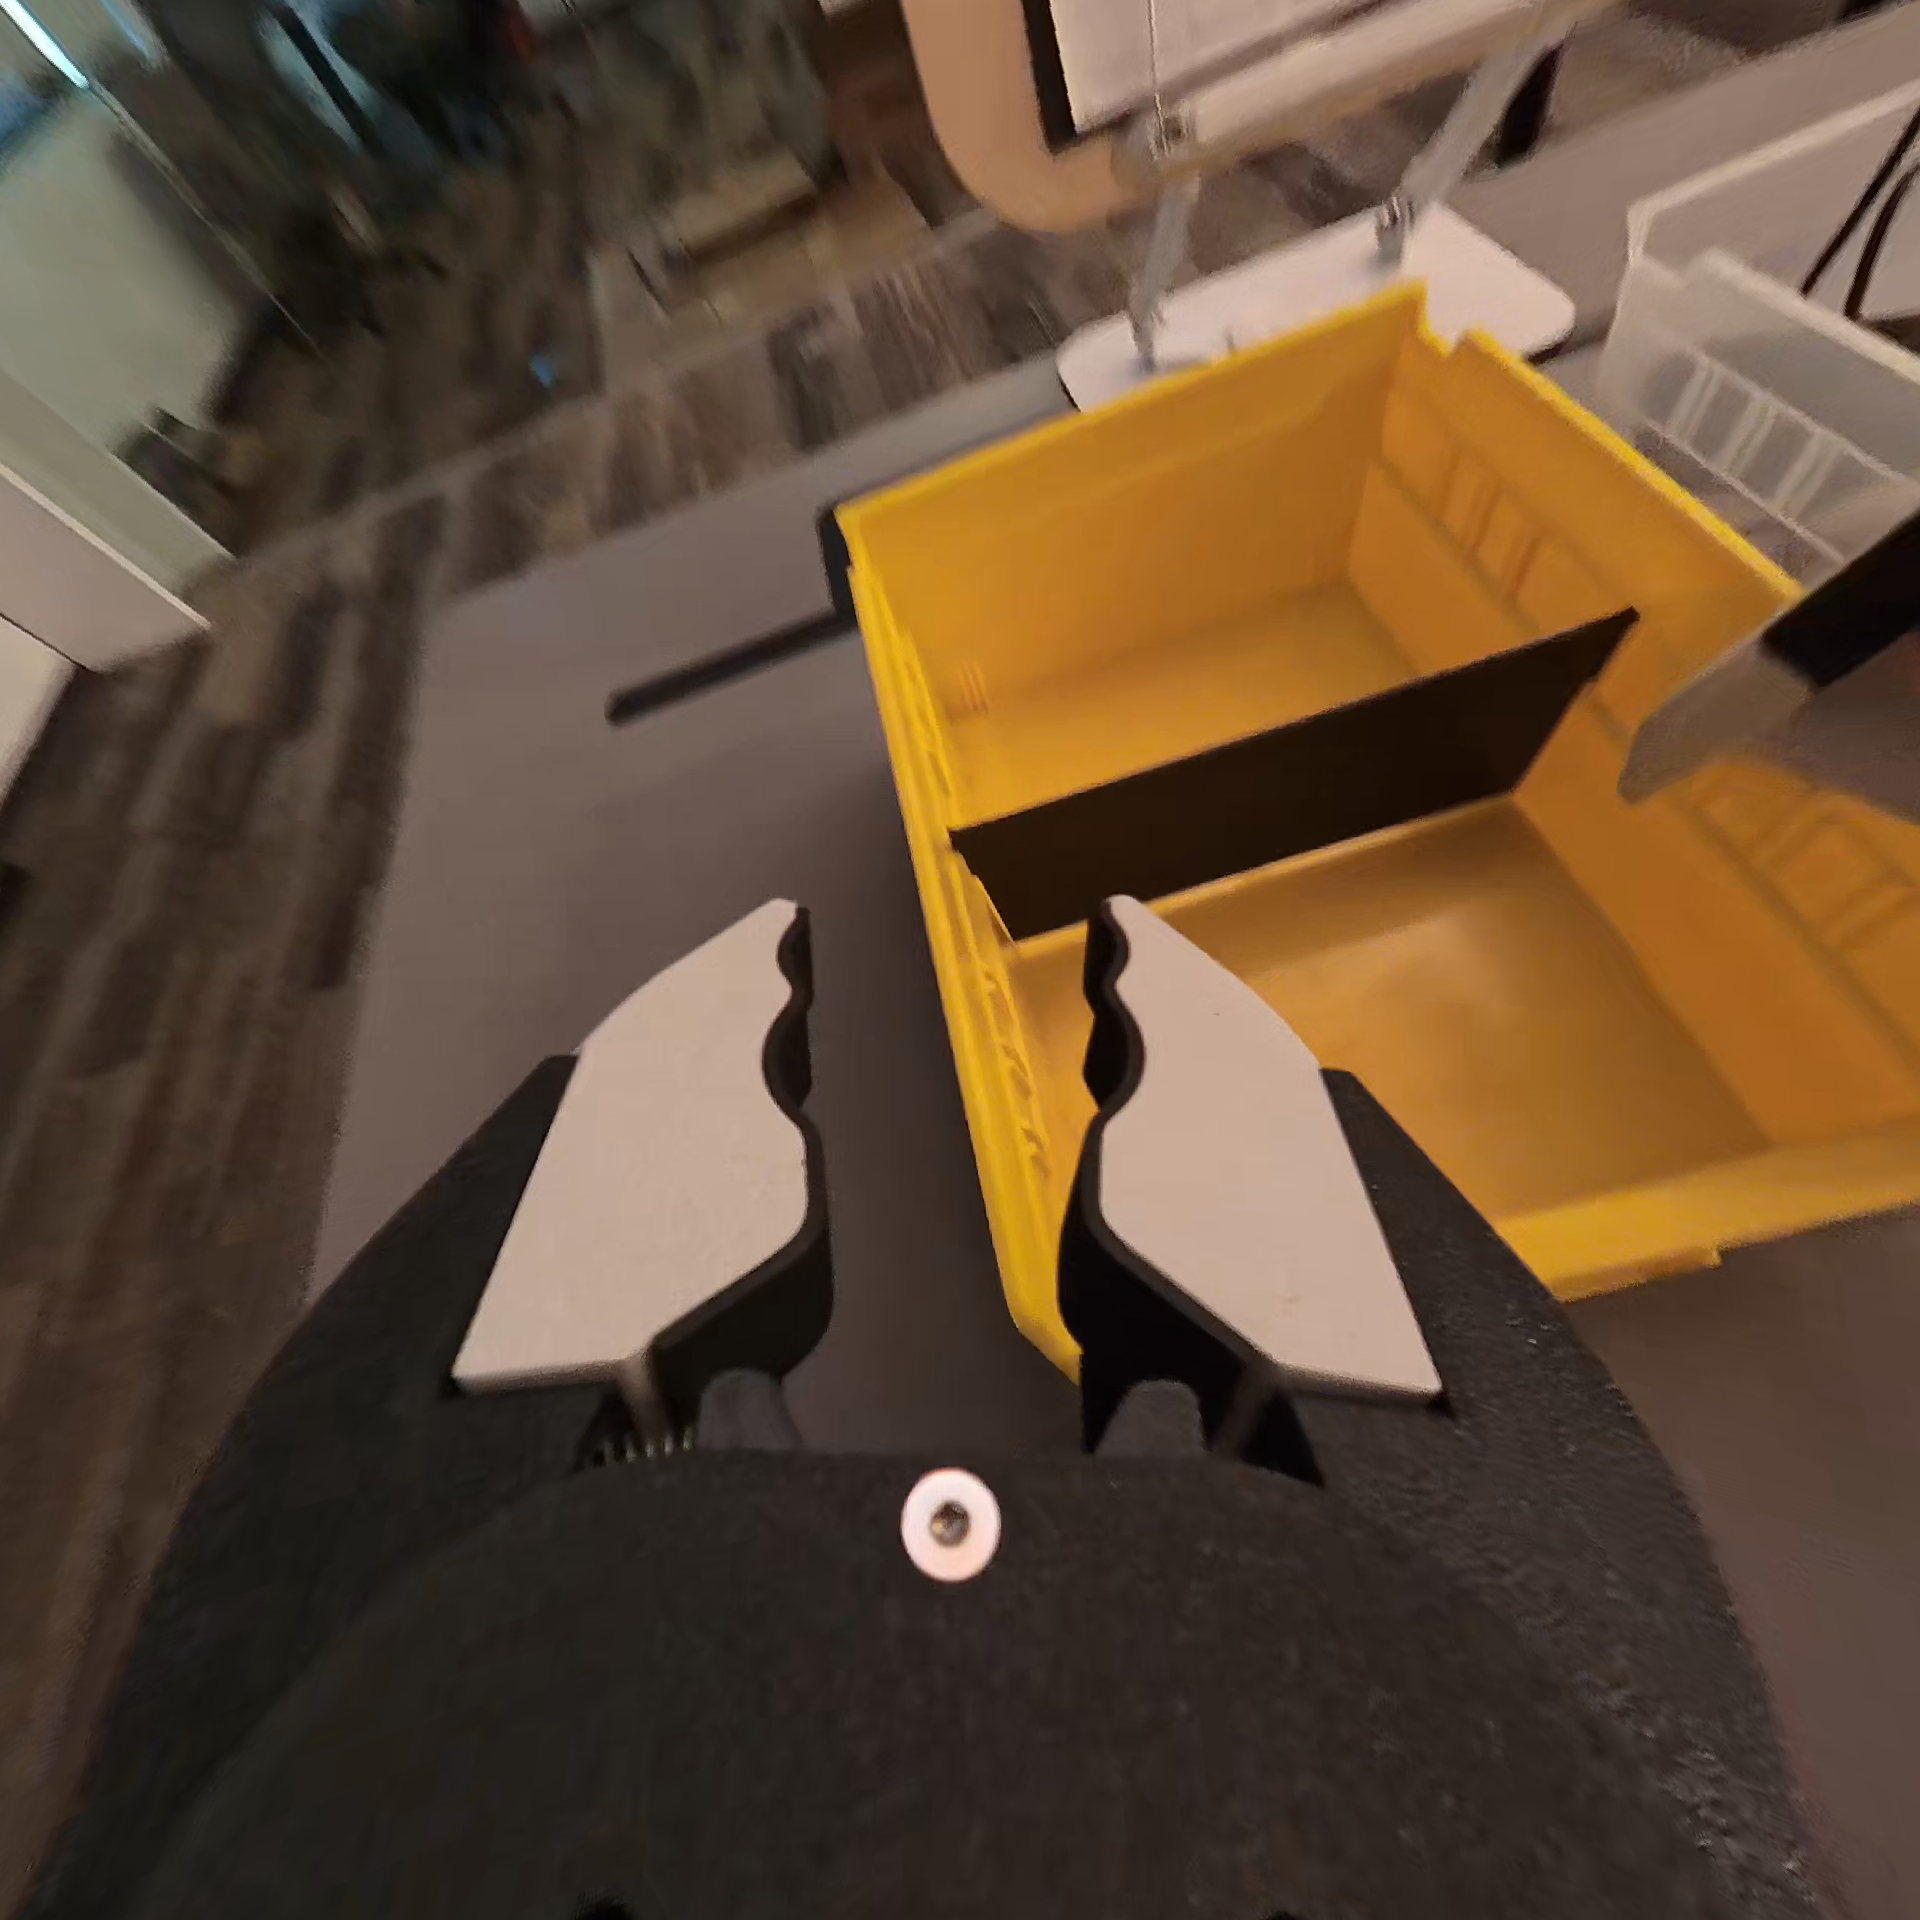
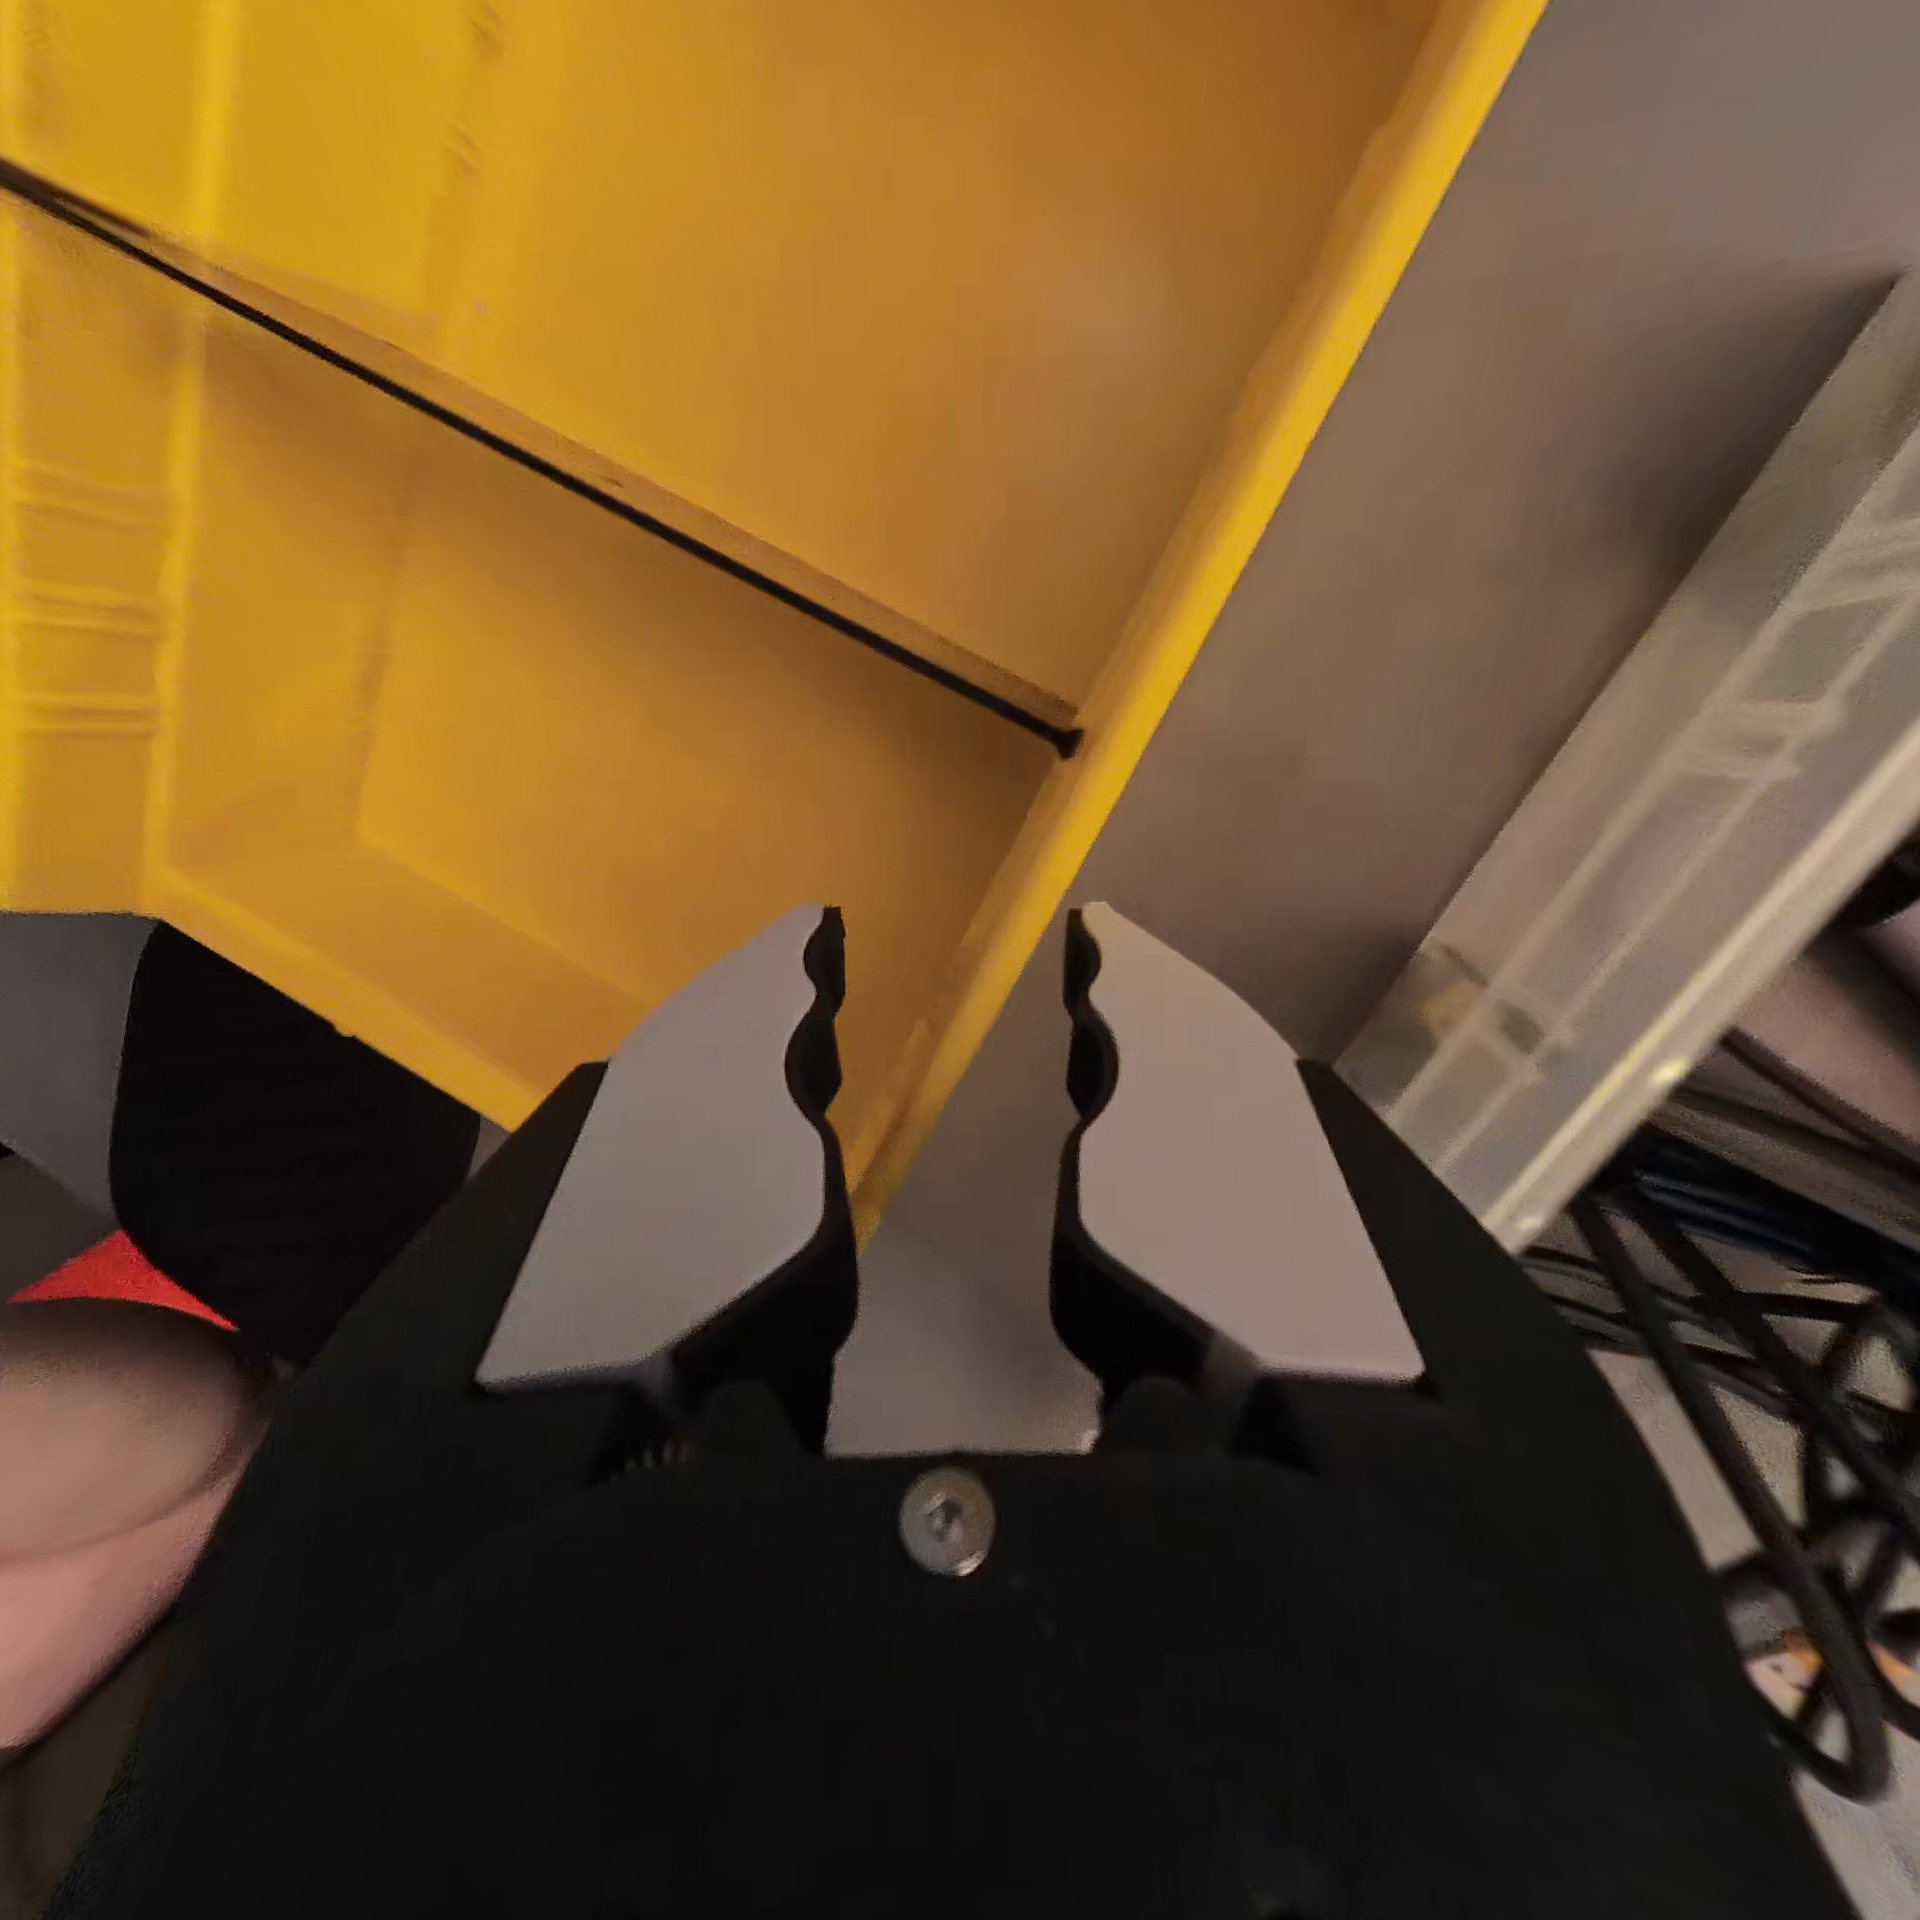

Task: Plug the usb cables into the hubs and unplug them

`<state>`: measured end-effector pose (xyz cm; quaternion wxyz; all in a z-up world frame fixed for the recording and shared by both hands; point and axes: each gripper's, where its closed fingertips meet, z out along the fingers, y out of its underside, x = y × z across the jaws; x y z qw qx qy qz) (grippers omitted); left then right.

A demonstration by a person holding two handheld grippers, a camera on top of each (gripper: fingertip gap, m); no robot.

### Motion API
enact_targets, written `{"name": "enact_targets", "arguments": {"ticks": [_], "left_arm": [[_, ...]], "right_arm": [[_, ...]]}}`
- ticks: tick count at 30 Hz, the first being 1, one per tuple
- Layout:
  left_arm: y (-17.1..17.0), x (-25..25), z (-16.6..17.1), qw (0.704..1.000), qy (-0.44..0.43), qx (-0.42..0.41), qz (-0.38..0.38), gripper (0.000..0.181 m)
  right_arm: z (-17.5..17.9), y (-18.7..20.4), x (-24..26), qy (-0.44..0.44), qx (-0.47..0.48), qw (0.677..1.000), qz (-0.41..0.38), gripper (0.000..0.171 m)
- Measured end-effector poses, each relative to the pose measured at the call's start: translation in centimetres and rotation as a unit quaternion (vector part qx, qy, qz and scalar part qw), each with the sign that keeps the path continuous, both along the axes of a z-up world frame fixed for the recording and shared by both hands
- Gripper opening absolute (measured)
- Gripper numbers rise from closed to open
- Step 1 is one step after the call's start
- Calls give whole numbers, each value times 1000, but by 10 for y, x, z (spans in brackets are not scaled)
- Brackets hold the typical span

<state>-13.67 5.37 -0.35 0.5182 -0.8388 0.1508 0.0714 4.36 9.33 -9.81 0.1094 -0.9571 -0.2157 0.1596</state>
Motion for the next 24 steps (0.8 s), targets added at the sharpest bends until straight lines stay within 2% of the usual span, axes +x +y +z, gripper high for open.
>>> {"name": "enact_targets", "arguments": {"ticks": [4,8,13,19,24], "left_arm": [[-5,2,13,999,10,33,8,49],[-9,6,19,999,-5,38,7,49],[-19,11,31,999,2,54,8,49],[-40,11,51,998,1,66,2,49],[-73,0,86,995,-12,94,3,49]], "right_arm": [[-25,-7,-4,-18,-49,998,-23,26],[-26,-7,2,-62,-49,996,-37,18],[-27,-1,6,-58,-72,994,-59,8],[-23,1,10,-46,-98,992,-66,7],[4,-1,6,-23,-135,989,-52,7]]}}
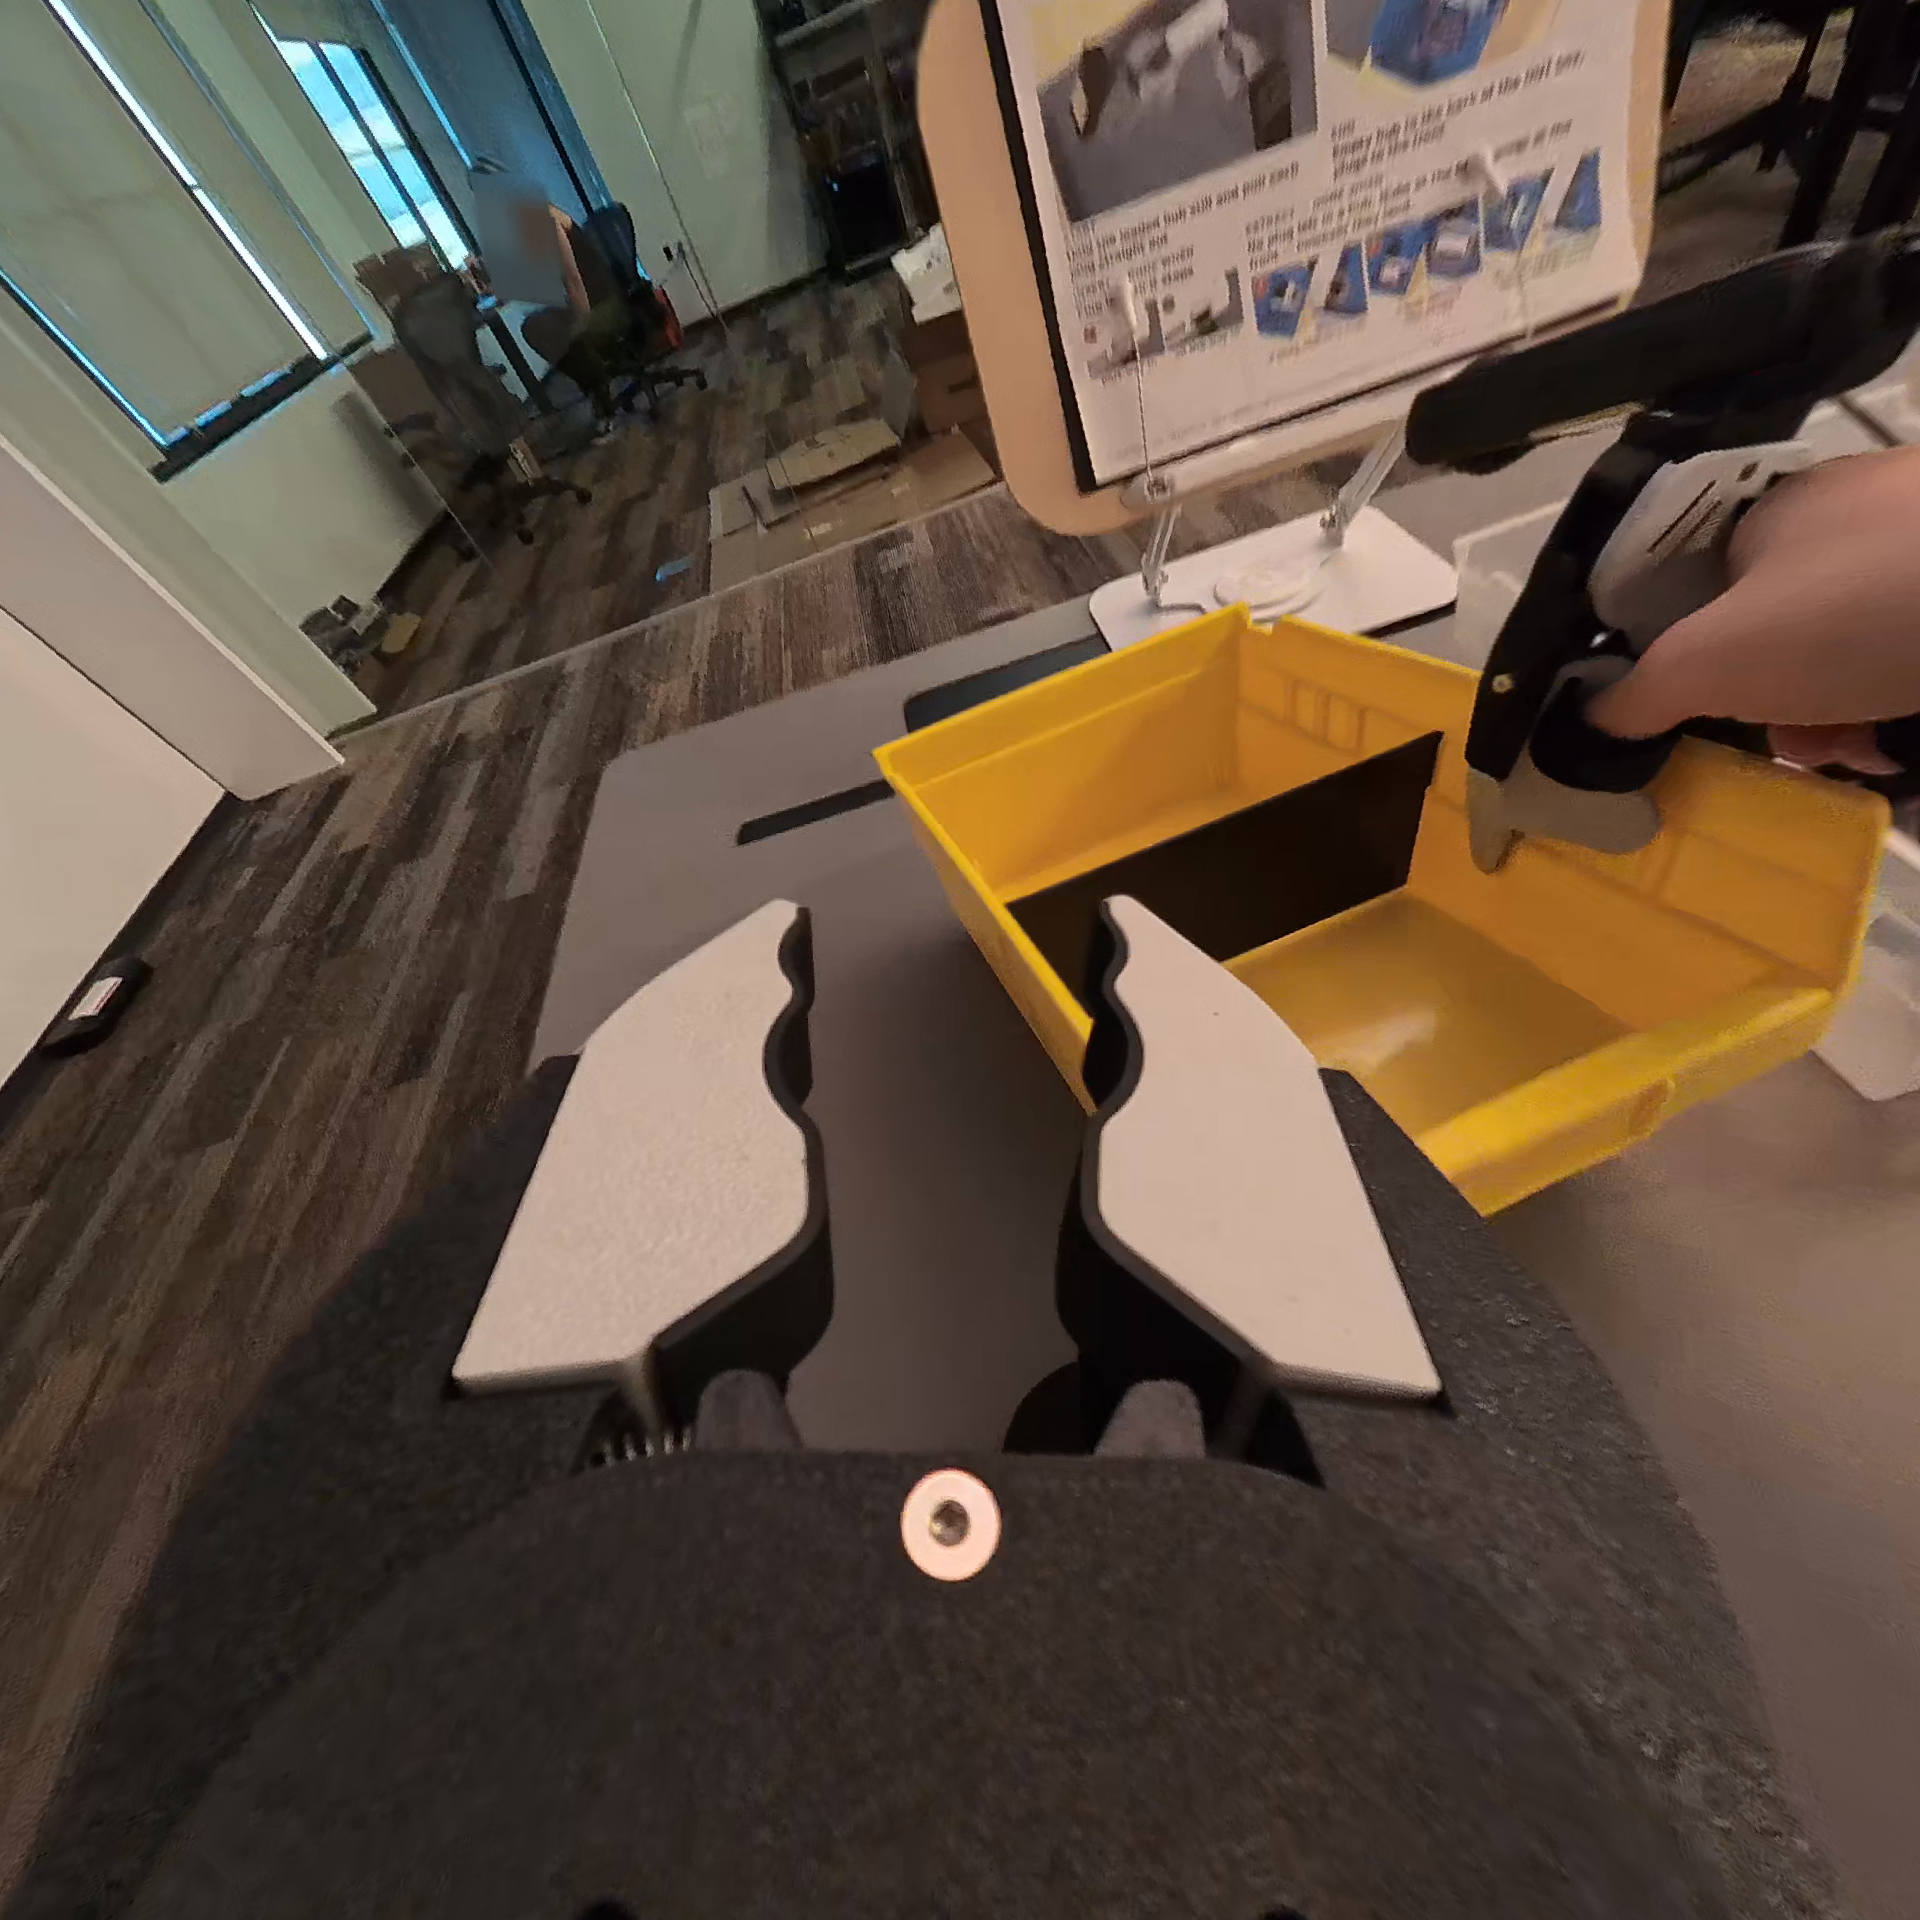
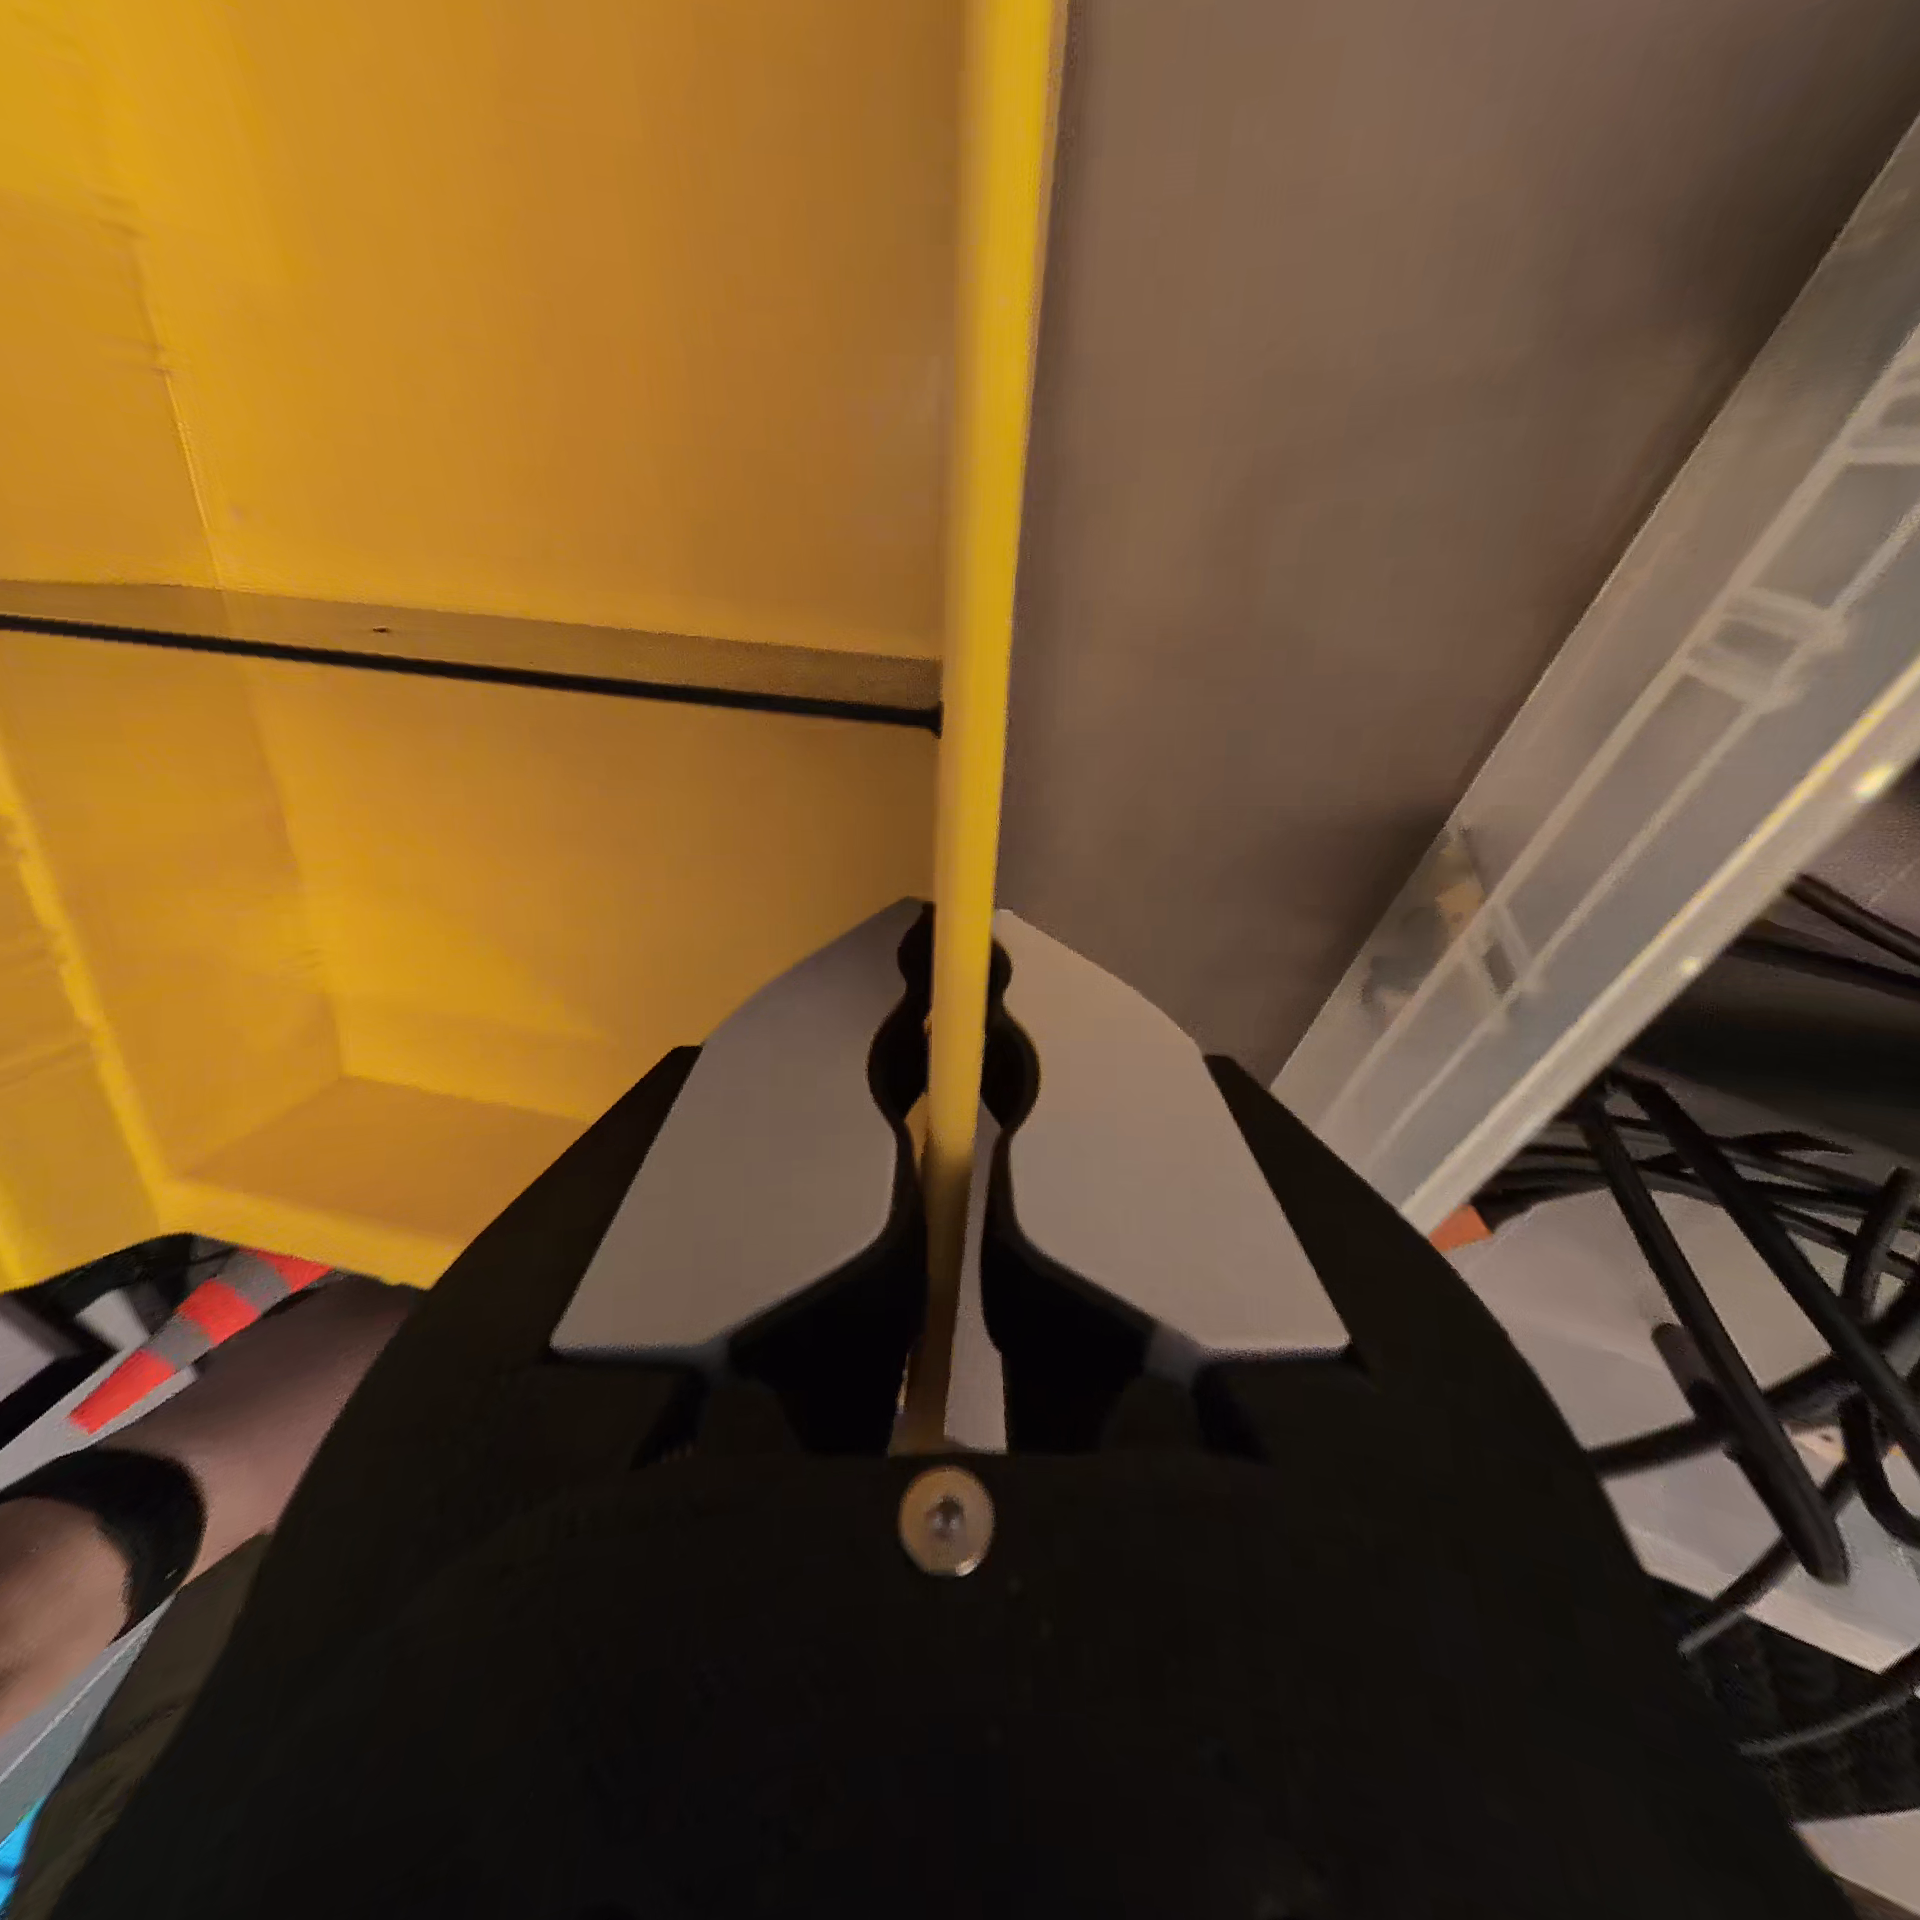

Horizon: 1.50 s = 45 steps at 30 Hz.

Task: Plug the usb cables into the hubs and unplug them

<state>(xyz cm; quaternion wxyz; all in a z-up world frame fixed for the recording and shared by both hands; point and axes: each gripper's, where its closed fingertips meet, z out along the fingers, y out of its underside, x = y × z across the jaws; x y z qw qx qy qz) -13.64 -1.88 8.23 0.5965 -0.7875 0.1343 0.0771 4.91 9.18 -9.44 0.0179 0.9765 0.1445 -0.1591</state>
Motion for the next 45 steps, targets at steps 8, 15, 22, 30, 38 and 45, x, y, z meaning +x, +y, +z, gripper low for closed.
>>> {"name": "enact_targets", "arguments": {"ticks": [8,15,22,30,38,45], "left_arm": [[-42,14,45,998,-25,33,-43,47],[-26,65,19,989,-58,-33,-135,51],[23,167,-40,939,-143,-154,-274,47],[91,244,-103,909,-170,-271,-269,62],[110,275,-150,874,-97,-410,-242,62],[122,261,-168,848,9,-489,-201,39]], "right_arm": [[99,19,22,95,39,995,13,7],[217,22,181,103,118,987,-31,7],[214,-13,406,-17,152,976,-152,7],[96,-44,557,-92,135,959,-231,7],[4,-36,571,-62,97,966,-230,8],[-17,-13,557,-74,107,974,-184,8]]}}
